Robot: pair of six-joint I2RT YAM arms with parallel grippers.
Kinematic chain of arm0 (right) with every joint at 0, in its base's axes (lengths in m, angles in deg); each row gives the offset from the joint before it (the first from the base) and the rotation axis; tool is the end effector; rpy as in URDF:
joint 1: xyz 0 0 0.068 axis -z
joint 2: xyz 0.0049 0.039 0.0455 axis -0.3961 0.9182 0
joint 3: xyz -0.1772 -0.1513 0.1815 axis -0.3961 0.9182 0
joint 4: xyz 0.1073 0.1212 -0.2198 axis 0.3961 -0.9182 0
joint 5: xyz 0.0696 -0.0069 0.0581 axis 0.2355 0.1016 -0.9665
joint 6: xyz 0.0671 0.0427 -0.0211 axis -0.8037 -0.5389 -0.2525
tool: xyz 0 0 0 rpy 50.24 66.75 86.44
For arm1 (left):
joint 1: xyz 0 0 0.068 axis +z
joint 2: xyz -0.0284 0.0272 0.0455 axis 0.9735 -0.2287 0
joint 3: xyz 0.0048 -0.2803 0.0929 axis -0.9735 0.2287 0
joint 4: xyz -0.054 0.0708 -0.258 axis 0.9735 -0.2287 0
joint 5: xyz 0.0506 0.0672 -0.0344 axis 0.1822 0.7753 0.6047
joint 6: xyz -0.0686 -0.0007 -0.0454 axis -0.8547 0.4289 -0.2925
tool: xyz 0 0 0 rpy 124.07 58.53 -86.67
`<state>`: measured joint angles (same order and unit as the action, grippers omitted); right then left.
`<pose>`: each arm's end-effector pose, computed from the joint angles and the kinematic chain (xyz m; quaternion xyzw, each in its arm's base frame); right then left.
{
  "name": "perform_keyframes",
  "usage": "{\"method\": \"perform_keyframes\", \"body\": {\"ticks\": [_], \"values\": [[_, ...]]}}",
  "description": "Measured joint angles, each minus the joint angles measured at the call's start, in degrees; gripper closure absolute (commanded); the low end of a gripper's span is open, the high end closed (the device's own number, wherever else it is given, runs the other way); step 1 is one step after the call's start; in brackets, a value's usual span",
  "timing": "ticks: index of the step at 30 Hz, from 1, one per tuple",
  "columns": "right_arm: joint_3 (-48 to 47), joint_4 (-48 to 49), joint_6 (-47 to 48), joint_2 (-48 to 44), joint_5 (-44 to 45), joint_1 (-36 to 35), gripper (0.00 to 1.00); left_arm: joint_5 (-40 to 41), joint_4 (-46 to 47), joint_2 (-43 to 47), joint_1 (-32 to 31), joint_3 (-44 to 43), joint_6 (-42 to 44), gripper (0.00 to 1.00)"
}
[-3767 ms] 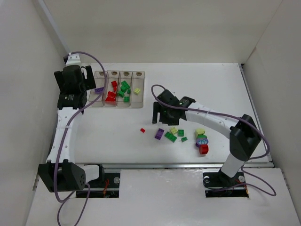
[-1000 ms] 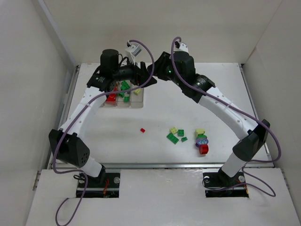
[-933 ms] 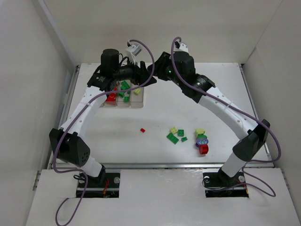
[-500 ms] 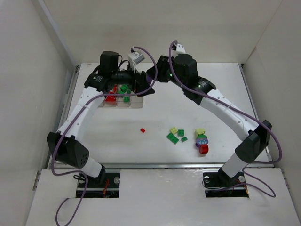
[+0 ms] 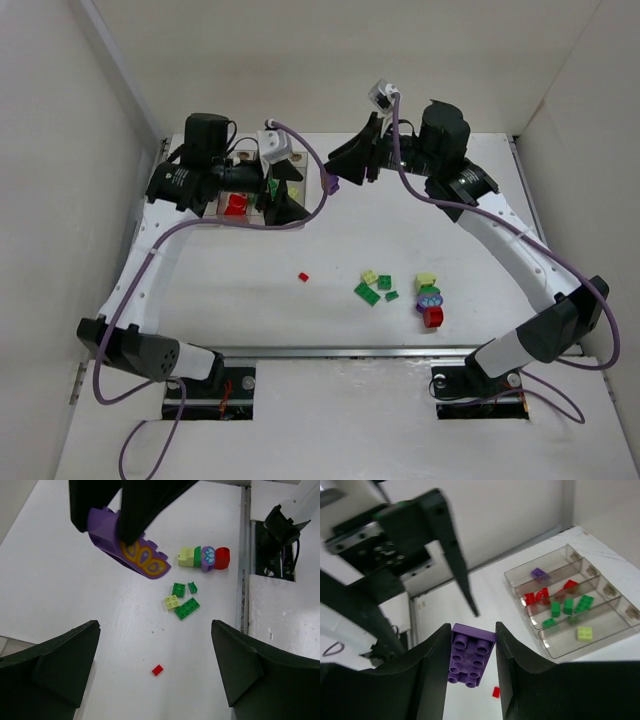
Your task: Sort the legos into containers by color
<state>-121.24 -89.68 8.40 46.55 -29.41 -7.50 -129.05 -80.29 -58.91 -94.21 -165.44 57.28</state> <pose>0.3016 0.2332 0.4829 -0.3418 0.6197 0.4683 0.5290 0.2562 -0.1458 0.4731 0.5548 0.5495 -0.3619 0.5092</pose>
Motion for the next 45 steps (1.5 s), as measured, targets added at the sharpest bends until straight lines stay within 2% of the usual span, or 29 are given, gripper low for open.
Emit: {"method": "perform_keyframes", "body": {"ticks": [2, 6, 9, 15, 17, 18, 21, 22, 25, 26, 30, 31, 32, 33, 34, 40, 45], "values": [[0.00, -0.09, 0.35, 0.13, -2.38, -0.04, 1.00, -1.29, -0.24, -2.43, -0.13, -0.90, -0.39, 0.01], [0.00, -0.07, -0.52, 0.13, 0.79, -0.76, 1.00, -2.80, 1.46, -8.04, -0.17, -2.51, -5.55, 0.01], [0.09, -0.11, -4.59, 0.13, 10.14, -2.89, 1.00, -1.42, 5.46, -10.51, -0.66, -2.54, -13.68, 0.01], [2.25, -0.35, -16.28, -0.52, 31.74, -8.76, 1.00, 9.53, 15.04, -9.22, -5.40, -1.09, -27.36, 0.01], [2.25, -0.63, -18.60, -0.52, 37.44, -10.86, 1.00, 12.28, 17.44, -7.67, -6.84, 0.17, -29.83, 0.05], [2.25, -0.55, -19.41, -0.52, 39.50, -11.61, 1.00, 13.33, 17.94, -6.97, -7.30, 0.50, -30.58, 0.15], [2.23, -0.42, -21.55, -0.63, 44.30, -12.74, 1.00, 16.57, 19.02, -5.49, -7.61, 1.07, -32.70, 0.38], [2.23, -0.46, -22.03, -0.63, 45.40, -12.76, 1.00, 17.66, 19.47, -5.29, -7.61, 1.09, -33.14, 0.52], [2.23, -1.03, -23.02, -0.63, 47.30, -12.83, 1.00, 19.93, 20.85, -5.20, -7.58, 1.36, -34.36, 0.67], [2.23, -1.18, -23.30, -0.63, 47.80, -12.87, 1.00, 20.52, 21.00, -5.20, -7.58, 1.51, -34.51, 0.77], [2.23, -1.84, -23.78, -0.61, 48.72, -13.11, 1.00, 21.88, 21.07, -5.20, -7.52, 2.03, -35.01, 0.99], [2.23, -1.95, -23.80, -0.61, 48.76, -13.11, 0.94, 21.86, 21.07, -5.20, -7.58, 2.05, -35.08, 1.00], [2.23, -1.95, -23.80, -0.61, 48.78, -13.11, 0.78, 22.08, 21.11, -5.20, -7.61, 2.05, -35.17, 1.00], [2.23, -1.95, -23.87, -0.61, 48.65, -13.11, 0.55, 22.29, 21.05, -5.20, -7.61, 2.05, -35.21, 1.00], [2.23, -1.95, -23.93, -0.57, 48.61, -13.11, 0.02, 22.45, 21.03, -5.18, -7.61, 2.08, -35.19, 1.00], [2.16, -4.83, -26.27, -0.50, 50.84, -12.44, 0.00, 29.44, 20.52, -3.82, -5.38, 6.95, -34.18, 1.00], [2.05, -11.54, -28.87, -0.66, 54.31, -10.16, 0.00, 42.95, 21.16, -4.31, 3.93, 12.70, -31.63, 1.00]]}}
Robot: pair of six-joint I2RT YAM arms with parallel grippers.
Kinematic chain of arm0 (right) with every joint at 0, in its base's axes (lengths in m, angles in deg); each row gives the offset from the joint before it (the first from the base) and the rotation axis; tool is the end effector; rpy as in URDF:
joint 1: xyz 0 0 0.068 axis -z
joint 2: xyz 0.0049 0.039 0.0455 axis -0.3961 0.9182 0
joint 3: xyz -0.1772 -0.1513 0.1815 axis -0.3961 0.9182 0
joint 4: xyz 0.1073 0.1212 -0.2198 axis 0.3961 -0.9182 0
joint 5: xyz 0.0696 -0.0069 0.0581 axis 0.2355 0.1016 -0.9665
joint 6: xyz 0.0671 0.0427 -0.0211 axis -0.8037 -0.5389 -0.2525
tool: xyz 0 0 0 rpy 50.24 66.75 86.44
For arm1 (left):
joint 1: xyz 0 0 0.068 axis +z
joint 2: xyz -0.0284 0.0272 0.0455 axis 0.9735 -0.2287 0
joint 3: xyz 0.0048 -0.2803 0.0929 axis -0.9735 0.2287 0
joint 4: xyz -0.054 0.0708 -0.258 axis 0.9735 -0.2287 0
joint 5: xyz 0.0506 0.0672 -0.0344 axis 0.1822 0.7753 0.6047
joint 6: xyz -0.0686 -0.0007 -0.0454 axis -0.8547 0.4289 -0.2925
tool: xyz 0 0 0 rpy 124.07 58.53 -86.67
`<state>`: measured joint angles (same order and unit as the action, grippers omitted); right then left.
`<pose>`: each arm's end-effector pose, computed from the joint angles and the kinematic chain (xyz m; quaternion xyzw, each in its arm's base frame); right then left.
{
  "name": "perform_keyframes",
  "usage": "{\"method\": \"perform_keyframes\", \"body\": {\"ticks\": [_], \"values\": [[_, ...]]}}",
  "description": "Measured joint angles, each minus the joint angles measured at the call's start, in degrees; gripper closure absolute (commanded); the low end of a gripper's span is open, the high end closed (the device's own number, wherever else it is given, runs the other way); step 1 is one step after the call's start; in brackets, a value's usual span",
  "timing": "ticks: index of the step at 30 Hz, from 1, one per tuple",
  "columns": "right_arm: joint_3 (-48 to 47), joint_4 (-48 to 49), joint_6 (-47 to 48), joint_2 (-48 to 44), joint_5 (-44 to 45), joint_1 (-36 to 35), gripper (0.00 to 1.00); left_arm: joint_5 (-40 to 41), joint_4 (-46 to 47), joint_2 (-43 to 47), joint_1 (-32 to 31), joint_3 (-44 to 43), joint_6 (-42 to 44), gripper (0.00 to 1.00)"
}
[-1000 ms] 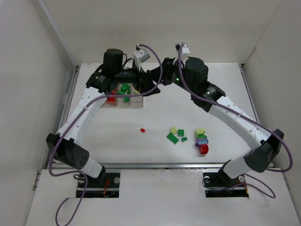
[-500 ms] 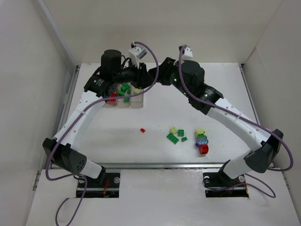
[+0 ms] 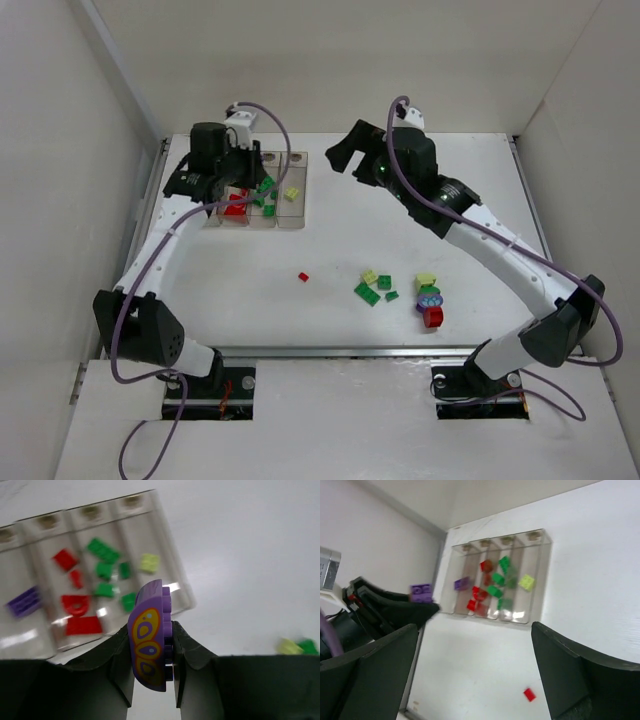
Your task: Sort the legos into containers by color
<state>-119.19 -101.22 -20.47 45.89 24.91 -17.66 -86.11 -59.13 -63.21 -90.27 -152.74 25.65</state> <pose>0.3044 0.2404 0.4444 0.0828 0.7762 0.3308 0.5303 0.3551 -0.1075 0.3983 0.1936 0.8025 -0.1830 0.5338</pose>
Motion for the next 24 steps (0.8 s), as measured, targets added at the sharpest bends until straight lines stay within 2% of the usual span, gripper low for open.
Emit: {"method": "perform_keyframes", "body": {"ticks": [4, 8, 13, 17, 18, 19, 20, 22, 23, 24], "values": [[2.64, -1.70, 0.04, -2.14, 1.79, 2.12, 0.00, 8.52, 3.61, -4.48, 8.63, 1.42, 3.21, 0.98], [4.92, -3.41, 0.76, -4.90, 2.73, 2.32, 0.00, 12.35, 8.59, -12.46, 15.67, 0.98, 6.49, 0.93], [6.21, -4.04, 1.84, -6.64, 3.50, 2.32, 0.00, 13.92, 10.88, -23.80, 19.32, -2.03, 10.01, 0.85], [6.47, -4.74, 2.45, -6.69, 3.82, 2.32, 0.00, 14.10, 11.43, -28.74, 19.80, -2.97, 11.98, 0.77], [6.47, -4.87, 2.58, -6.69, 3.87, 2.32, 0.00, 14.10, 11.43, -29.33, 19.89, -3.21, 12.31, 0.69], [6.47, -4.98, 2.71, -6.69, 3.89, 2.32, 0.00, 14.08, 11.32, -29.73, 19.96, -3.58, 12.66, 0.47], [6.47, -5.14, 2.86, -6.69, 3.91, 2.32, 0.00, 14.03, 11.21, -30.01, 19.98, -4.04, 13.18, 0.35], [6.47, -5.35, 3.10, -6.69, 3.96, 2.32, 0.00, 14.21, 11.04, -30.16, 19.98, -5.01, 13.49, 0.19], [6.47, -5.46, 3.28, -6.69, 3.96, 2.32, 0.00, 14.25, 11.02, -30.16, 19.98, -5.44, 13.53, 0.00], [6.47, -5.55, 3.54, -6.69, 3.96, 2.32, 0.00, 14.32, 11.08, -30.16, 19.98, -5.90, 13.97, 0.00]]}}
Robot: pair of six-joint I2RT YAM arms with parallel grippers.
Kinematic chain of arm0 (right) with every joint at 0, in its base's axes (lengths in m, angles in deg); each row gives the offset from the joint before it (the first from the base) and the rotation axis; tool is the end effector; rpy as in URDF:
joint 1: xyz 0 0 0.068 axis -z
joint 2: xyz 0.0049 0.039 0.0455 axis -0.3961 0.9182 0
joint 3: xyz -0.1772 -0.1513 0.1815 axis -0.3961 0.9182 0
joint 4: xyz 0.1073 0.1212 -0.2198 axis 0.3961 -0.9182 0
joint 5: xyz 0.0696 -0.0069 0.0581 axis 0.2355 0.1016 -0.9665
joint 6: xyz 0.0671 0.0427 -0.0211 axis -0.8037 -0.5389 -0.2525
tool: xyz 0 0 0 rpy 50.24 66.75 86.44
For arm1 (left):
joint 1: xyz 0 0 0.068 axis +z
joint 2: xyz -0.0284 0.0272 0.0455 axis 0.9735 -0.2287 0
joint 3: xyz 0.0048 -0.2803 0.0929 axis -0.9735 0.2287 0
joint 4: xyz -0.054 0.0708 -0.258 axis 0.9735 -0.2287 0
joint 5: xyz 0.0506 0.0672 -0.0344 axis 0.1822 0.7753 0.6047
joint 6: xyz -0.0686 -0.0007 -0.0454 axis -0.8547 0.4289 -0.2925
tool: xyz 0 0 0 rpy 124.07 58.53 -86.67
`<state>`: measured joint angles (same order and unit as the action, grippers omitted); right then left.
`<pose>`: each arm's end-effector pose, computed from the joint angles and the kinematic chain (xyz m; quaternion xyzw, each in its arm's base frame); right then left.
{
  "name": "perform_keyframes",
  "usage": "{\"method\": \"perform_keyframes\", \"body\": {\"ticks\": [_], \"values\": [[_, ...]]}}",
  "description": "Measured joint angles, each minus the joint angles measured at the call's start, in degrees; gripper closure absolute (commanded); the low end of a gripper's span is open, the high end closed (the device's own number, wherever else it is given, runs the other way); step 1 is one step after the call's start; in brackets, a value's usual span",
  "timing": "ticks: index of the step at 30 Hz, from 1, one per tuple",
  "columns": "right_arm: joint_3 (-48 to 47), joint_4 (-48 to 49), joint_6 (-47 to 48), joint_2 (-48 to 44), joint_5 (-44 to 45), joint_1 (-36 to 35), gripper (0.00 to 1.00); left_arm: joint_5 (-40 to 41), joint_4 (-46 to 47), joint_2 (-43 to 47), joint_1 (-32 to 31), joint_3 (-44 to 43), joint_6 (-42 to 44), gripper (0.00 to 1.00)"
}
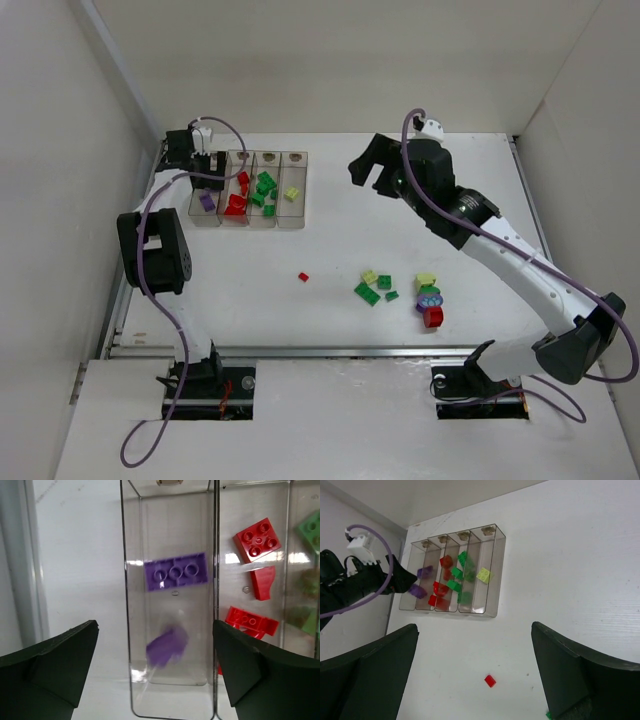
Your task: Sort the legos into containers by color
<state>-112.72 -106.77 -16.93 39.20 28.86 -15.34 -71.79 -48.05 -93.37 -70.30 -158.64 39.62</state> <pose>0.2869 0.2002 0.4282 0.0896 0.8009 0.2542 0.5348 0.5023 0.0529 0.2382 0.0850 0.8850 0.0627 0.4535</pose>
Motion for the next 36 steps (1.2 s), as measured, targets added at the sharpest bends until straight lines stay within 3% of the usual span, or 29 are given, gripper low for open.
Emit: {"method": "perform_keyframes", "body": {"ticks": [9, 16, 21, 27, 36], "values": [[-1.51, -5.66, 10.38, 1.27, -2.91, 0.02, 0.00, 1.33, -3.06, 4.11, -0.55, -0.68, 0.48, 0.00], [0.35, -16.41, 19.58, 11.28, -8.35, 0.02, 0.01, 4.42, -5.55, 19.41, -3.65, -0.35, 1.20, 0.00], [6.64, -21.40, 23.30, 16.35, -12.94, 0.04, 0.13, 2.45, -5.77, 30.82, -3.98, 3.96, -0.90, 0.00], [7.45, -23.04, 27.67, 21.62, -17.11, -0.22, 0.16, 0.55, -7.45, 30.62, -3.87, 8.17, -4.74, 0.00], [7.45, -22.88, 29.62, 28.74, -18.69, -1.16, 0.39, -0.04, -10.27, 30.21, -3.87, 10.43, -6.21, 0.00]]}}
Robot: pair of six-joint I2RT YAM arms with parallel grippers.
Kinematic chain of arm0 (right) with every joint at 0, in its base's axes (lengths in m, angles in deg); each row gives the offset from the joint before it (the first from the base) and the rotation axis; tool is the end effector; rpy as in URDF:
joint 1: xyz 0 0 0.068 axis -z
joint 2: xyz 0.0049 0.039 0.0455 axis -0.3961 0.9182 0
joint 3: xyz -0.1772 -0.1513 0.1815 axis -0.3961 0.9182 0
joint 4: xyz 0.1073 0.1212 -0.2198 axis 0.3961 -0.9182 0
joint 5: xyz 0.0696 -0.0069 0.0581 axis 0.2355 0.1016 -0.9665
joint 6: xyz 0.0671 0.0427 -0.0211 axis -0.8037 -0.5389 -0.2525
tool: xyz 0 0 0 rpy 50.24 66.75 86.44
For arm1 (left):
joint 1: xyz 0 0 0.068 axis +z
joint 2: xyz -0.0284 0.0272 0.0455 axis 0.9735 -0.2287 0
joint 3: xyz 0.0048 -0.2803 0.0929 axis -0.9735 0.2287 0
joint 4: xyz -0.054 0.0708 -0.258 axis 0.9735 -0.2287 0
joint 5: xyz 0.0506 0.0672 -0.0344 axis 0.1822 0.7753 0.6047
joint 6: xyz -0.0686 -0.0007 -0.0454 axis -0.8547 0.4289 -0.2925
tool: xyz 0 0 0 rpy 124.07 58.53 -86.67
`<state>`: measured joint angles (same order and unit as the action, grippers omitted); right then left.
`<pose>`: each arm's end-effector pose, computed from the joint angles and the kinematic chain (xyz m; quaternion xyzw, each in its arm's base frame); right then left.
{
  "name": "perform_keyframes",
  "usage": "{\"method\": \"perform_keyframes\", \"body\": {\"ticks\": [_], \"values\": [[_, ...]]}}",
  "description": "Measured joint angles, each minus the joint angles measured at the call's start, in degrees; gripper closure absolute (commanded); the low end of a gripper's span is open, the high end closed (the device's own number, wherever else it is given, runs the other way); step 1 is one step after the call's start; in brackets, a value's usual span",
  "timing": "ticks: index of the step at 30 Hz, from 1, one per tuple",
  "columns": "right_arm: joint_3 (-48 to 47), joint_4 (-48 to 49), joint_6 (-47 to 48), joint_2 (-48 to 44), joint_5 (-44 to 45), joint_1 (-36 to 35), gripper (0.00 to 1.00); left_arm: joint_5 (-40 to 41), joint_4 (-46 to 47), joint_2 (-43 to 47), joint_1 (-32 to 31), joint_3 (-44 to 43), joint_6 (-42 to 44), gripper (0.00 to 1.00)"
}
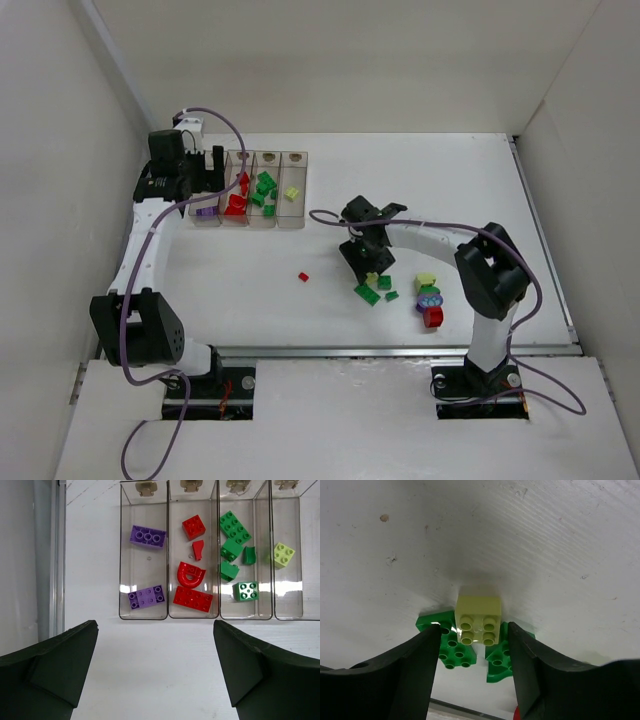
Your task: Sort the legos into containers by color
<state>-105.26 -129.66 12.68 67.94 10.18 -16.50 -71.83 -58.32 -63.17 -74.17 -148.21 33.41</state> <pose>0.2963 0.2471 0.1599 -0.2703 0.9566 0.0443 0.0997 0.3726 0.0128 0.3681 0.0667 0.8455 0.0311 0.5288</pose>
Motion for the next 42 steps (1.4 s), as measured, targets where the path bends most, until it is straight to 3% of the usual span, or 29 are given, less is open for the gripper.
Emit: {"method": "perform_keyframes", "body": {"ticks": [2, 5, 6, 8, 14, 18, 26, 27, 30, 31, 33, 36, 37, 38, 42], "values": [[0.00, 0.00, -0.04, 0.24, -0.04, 0.02, 0.42, -0.04, -0.02, 0.02, 0.00, 0.00, -0.04, 0.00], [-0.04, 0.35, 0.17, 0.22, -0.04, 0.02, 0.61, -0.02, -0.04, 0.02, 0.00, 0.00, -0.17, 0.00], [-0.13, 0.68, 0.15, 0.24, 0.00, 0.02, 0.75, -0.02, -0.04, 0.02, 0.00, 0.00, -0.17, 0.00], [-0.26, 0.85, 0.15, 0.24, -0.02, 0.02, 0.87, -0.02, -0.02, 0.02, 0.00, 0.00, -0.22, 0.00], [-2.34, 0.98, 0.37, 1.27, -0.35, 0.02, 0.99, -0.02, -0.02, 0.04, 0.00, 0.11, -0.24, 0.00], [-6.43, 0.83, 0.33, 2.34, -1.73, 0.02, 1.00, -0.02, 0.15, 0.07, 0.00, 0.48, -0.26, 0.00], [-27.43, 7.50, -3.67, 6.19, -6.99, -1.14, 1.00, 0.00, -0.04, 0.39, 0.00, 1.03, -0.42, 0.00], [-30.18, 9.51, -4.70, 7.10, -7.54, -1.25, 0.94, -0.02, 0.00, 0.66, 0.00, 1.16, -0.42, 0.00], [-38.60, 14.43, -8.46, 11.45, -7.37, -1.70, 0.91, -0.02, -0.04, 1.79, 0.00, 1.99, -0.42, 0.00], [-41.59, 15.56, -9.44, 13.51, -6.97, -1.77, 0.84, -0.02, -0.04, 2.36, 0.00, 2.32, -0.42, 0.00], [-48.61, 16.09, -10.97, 18.53, -6.38, -1.81, 0.81, 0.07, -0.04, 2.93, 0.00, 2.58, -0.42, 0.00], [-57.90, 16.61, -12.55, 26.84, -5.68, -1.81, 0.52, 0.24, -0.07, 3.58, 0.00, 2.80, -0.42, 0.00], [-59.17, 16.46, -12.96, 28.74, -4.92, -1.81, 0.35, 0.26, -0.04, 3.69, 0.00, 2.82, -0.42, 0.00], [-59.63, 16.11, -13.38, 30.08, -4.13, -1.79, 0.29, 0.24, -0.07, 3.80, 0.00, 2.82, -0.42, 0.00], [-58.40, 14.73, -14.05, 31.74, -1.40, -1.79, 0.26, 0.24, -0.07, 4.11, 0.00, 2.82, -0.42, 0.00]]}}
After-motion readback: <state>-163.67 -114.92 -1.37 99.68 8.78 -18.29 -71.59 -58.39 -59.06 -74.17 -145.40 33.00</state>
